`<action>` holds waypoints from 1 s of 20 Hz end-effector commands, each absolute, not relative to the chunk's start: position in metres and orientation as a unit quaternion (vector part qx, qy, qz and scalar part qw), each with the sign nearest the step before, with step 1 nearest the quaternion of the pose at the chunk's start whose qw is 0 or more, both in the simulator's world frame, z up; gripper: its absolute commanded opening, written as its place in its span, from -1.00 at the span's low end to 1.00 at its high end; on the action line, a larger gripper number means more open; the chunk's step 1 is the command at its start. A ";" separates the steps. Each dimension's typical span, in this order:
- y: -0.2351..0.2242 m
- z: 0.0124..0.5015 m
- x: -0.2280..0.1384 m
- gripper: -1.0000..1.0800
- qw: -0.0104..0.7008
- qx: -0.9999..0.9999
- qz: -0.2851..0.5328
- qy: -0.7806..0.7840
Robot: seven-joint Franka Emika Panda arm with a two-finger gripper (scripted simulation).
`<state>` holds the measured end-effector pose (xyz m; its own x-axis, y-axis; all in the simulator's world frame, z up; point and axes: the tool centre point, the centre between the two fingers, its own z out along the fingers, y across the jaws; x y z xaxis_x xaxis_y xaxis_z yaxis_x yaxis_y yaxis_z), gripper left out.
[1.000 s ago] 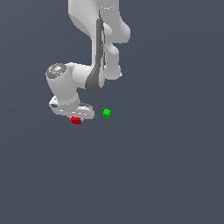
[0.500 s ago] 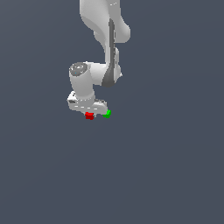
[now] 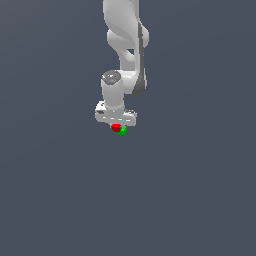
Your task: Stack the red cube on top of the green cube.
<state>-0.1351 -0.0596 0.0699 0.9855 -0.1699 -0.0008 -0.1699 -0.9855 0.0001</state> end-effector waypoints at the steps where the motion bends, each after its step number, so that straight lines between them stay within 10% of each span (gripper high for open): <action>1: -0.048 0.066 -0.143 -1.00 0.000 -0.996 0.000 0.086; 13: -0.034 0.062 -0.150 -1.00 0.000 -0.996 0.000 0.086; 14: -0.034 0.062 -0.150 0.92 0.000 -0.996 0.000 0.086; 20: -0.034 0.062 -0.150 0.92 0.000 -0.996 0.000 0.086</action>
<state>-0.1504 -0.0336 0.0617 0.9853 -0.1707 0.0001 -0.1707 -0.9853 0.0000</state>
